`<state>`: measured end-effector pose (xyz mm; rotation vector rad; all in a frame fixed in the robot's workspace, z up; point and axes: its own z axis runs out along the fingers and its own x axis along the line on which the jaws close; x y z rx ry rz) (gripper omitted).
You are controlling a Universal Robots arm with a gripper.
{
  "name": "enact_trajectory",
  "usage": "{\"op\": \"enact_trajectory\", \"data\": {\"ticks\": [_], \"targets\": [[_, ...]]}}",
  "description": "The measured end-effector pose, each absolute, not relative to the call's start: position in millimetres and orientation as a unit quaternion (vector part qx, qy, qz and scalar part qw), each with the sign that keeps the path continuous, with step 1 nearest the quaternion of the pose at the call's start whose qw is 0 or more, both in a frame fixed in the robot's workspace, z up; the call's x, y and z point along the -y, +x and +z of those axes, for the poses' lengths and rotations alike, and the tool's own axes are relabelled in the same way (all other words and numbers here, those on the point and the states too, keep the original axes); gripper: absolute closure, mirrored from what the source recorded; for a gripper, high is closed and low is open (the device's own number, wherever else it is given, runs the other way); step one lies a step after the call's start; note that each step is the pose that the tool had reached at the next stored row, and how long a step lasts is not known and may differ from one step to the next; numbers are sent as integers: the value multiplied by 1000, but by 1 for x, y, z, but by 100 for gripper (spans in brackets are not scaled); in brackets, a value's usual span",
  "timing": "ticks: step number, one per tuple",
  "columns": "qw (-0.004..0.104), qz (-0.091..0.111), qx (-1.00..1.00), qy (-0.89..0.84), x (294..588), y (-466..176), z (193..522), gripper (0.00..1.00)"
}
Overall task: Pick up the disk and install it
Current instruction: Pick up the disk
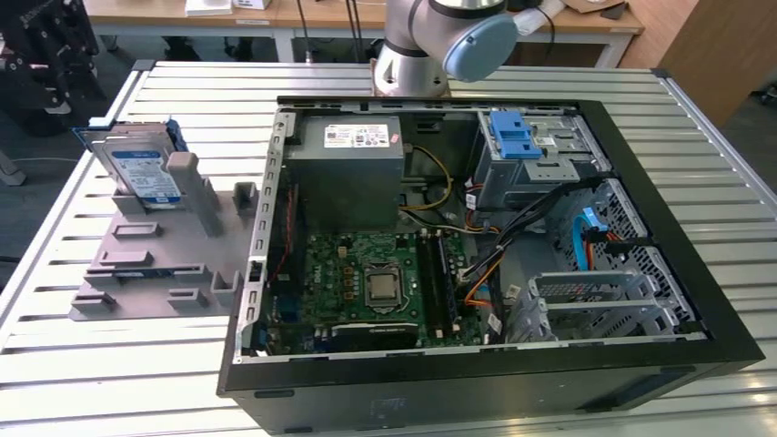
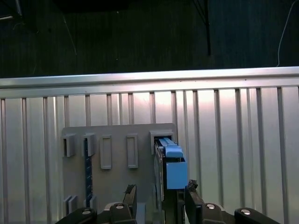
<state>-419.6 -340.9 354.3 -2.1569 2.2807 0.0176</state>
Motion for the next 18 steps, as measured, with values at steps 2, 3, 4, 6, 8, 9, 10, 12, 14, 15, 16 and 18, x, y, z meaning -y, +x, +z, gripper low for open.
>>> {"op": "enact_trajectory", "data": {"ticks": [2,3,4,6,8,9,10,12,14,15,16,18], "targets": [[1,6,-727,-687,341,-420,354,47],[2,6,-727,-687,341,-420,353,47],[2,6,-727,-687,341,-420,352,47],[1,6,-726,-688,341,-420,350,47],[1,6,-725,-689,341,-420,346,47],[1,6,-724,-689,341,-420,345,47],[1,6,-724,-689,341,-420,344,47],[1,6,-724,-689,339,-421,343,47],[1,6,-724,-689,338,-422,342,47],[1,6,-724,-689,337,-422,341,47],[1,6,-724,-689,337,-423,340,47],[1,6,-724,-689,335,-423,339,47]]}}
